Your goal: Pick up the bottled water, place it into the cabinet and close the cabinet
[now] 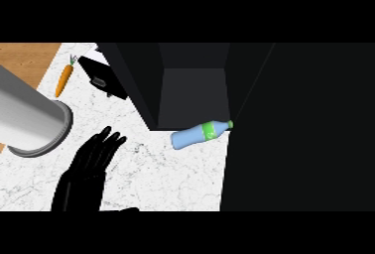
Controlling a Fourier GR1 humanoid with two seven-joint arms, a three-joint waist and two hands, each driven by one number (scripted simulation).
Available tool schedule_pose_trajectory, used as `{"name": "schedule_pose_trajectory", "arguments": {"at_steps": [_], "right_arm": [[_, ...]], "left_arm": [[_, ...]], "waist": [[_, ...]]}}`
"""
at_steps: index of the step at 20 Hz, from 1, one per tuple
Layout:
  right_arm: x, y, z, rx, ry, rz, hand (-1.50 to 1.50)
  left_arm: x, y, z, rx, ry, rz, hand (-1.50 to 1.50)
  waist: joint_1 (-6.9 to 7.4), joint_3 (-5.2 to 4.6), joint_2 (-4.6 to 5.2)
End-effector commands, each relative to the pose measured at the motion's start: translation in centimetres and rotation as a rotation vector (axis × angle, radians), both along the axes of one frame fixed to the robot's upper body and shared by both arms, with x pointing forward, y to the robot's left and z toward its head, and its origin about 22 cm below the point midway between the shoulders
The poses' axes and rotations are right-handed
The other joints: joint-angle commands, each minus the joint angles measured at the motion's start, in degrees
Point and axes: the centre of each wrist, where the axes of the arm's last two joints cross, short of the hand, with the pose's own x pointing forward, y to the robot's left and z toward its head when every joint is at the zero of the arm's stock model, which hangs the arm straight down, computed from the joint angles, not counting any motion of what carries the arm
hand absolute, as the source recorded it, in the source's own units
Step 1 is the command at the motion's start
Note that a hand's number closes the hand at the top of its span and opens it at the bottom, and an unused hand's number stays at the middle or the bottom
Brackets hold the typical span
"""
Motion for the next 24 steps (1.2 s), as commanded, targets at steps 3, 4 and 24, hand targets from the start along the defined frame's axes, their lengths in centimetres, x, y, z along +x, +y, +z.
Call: {"name": "schedule_pose_trajectory", "arguments": {"at_steps": [3, 4, 24], "right_arm": [[-0.2, 1.8, 4.9, -0.122, -0.158, 0.173, 1.50], [-0.2, 2.0, 5.1, -0.113, -0.161, 0.171, 1.50], [0.7, 5.5, 2.7, 0.087, -0.048, 0.233, 1.50]], "left_arm": [[-2.3, 2.9, -0.3, -0.062, 0.037, 0.025, -1.50], [-2.5, 3.1, 0.6, -0.063, 0.027, 0.038, -1.50], [-4.3, 9.3, 2.7, -0.040, -0.009, -0.049, -1.50]], "waist": [[0.28, -0.27, -0.43], [0.72, -0.22, -0.37], [7.93, -0.71, 1.50]]}}
